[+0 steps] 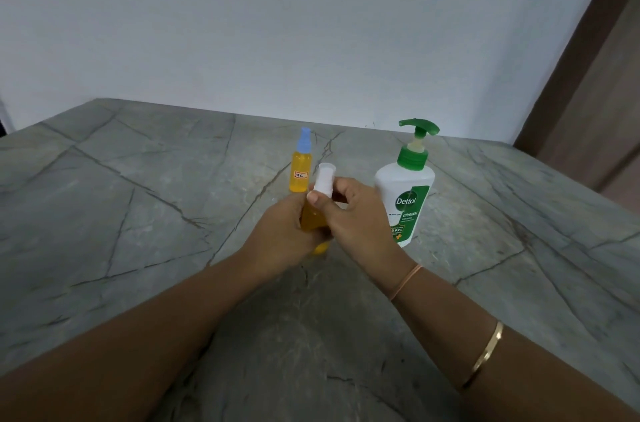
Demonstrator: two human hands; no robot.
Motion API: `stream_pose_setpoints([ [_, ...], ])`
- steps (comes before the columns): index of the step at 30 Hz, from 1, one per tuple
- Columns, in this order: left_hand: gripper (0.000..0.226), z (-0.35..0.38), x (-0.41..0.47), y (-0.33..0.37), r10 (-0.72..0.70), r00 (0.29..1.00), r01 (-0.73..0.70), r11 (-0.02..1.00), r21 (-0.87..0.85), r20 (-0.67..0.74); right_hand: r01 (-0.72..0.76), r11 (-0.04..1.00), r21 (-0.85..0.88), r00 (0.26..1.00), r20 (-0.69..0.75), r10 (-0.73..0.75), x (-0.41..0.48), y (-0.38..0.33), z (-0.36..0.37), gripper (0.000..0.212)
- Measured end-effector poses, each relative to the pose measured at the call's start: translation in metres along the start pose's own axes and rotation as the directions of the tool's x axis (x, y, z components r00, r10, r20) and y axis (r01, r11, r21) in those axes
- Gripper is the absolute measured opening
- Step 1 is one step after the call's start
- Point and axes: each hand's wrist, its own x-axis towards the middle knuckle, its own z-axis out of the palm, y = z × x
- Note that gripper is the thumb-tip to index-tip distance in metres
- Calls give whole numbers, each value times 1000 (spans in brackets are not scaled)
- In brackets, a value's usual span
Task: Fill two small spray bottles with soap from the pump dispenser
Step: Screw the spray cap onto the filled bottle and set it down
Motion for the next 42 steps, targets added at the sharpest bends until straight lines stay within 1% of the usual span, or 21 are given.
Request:
stream_pose_setpoints([
  [2,39,0,0,1,-3,1000,3,1000,17,2,5,1000,7,1000,-27,-5,0,2,1,28],
  [5,44,-3,1,1,-25,997,26,1000,-5,69,-39,993,115,996,90,28,0,7,-7,33],
  [7,44,-6,1,2,-33,994,35,999,-17,104,-72,987,142,984,172,47,0,7,-12,33],
  [8,43,-7,1,2,-33,993,36,999,-21,112,-75,985,152,981,188,46,-1,6,-14,31],
  [9,43,-6,0,3,-31,993,34,999,-26,110,-73,985,158,982,182,44,-1,5,-14,29],
  [11,39,-4,-1,6,-22,996,25,999,-33,82,-73,985,157,990,127,53,-1,2,-11,26],
  [13,36,-2,-3,7,-17,999,19,999,-36,49,-101,980,172,993,69,90,-2,2,-5,27],
  [15,40,-1,-2,8,-28,999,30,999,-26,43,-109,979,173,994,47,102,-3,1,-3,28],
  [17,42,-2,-1,7,-41,997,42,999,-18,70,-106,982,157,991,100,91,-4,0,-7,30],
  [20,38,-7,1,5,-24,990,30,999,-45,139,-147,965,217,964,250,91,-4,-2,-19,28],
  [21,39,-8,1,5,-18,988,26,998,-51,153,-143,964,226,960,267,80,-5,-2,-21,28],
  [23,41,-9,1,4,-15,988,22,999,-44,154,-112,969,220,974,219,63,-6,-1,-20,27],
  [27,37,-7,-1,7,-13,995,14,1000,-14,99,-51,987,155,996,74,40,-5,1,-7,24],
  [31,26,-5,-3,9,17,1000,-18,999,48,21,-49,994,101,998,-43,54,-9,0,4,23],
  [34,24,-3,-6,12,31,999,-31,997,69,-10,-41,998,58,994,-95,46,-12,-3,9,22],
  [37,32,-3,-6,13,11,1000,-10,998,62,-11,-55,997,45,992,-108,59,-13,-6,12,23],
  [39,33,-3,-6,12,1,1000,-2,1000,31,4,-74,996,59,996,-45,77,-11,-7,8,23],
  [41,34,-3,-5,8,0,999,1,1000,-17,33,-159,977,143,983,111,144,-5,-11,-4,21],
  [42,35,-4,-4,7,-9,998,12,999,-39,55,-223,954,199,963,199,183,-2,-12,-11,24],
])
